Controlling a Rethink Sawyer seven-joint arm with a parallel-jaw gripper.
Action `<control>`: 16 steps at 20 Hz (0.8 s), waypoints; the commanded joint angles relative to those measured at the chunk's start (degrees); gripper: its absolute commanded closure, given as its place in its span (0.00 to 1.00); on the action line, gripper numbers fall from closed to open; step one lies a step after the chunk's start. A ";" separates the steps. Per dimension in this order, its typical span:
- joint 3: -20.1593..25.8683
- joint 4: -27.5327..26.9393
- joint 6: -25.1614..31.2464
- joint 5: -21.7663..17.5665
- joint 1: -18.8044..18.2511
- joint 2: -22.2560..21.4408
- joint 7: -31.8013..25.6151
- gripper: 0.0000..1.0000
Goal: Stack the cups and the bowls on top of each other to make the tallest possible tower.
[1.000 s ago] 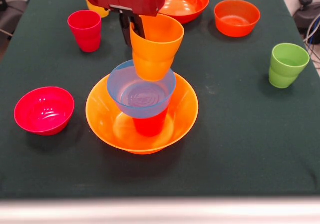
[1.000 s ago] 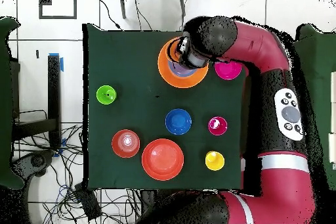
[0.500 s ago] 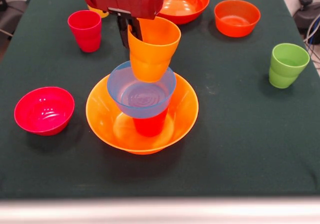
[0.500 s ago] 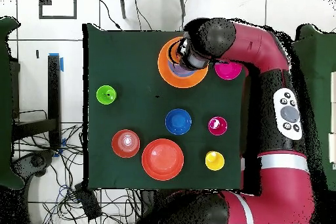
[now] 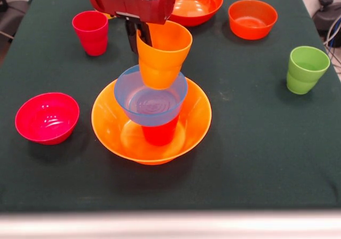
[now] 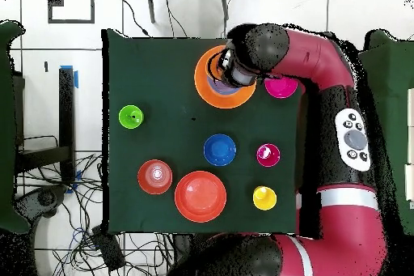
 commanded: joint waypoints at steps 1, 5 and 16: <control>3.56 -0.13 -2.58 -5.08 0.13 3.65 -13.57 1.00; 3.48 -1.23 -2.80 -5.57 0.44 4.66 -13.47 1.00; 3.73 -2.66 -2.21 -5.75 0.21 5.49 -14.59 1.00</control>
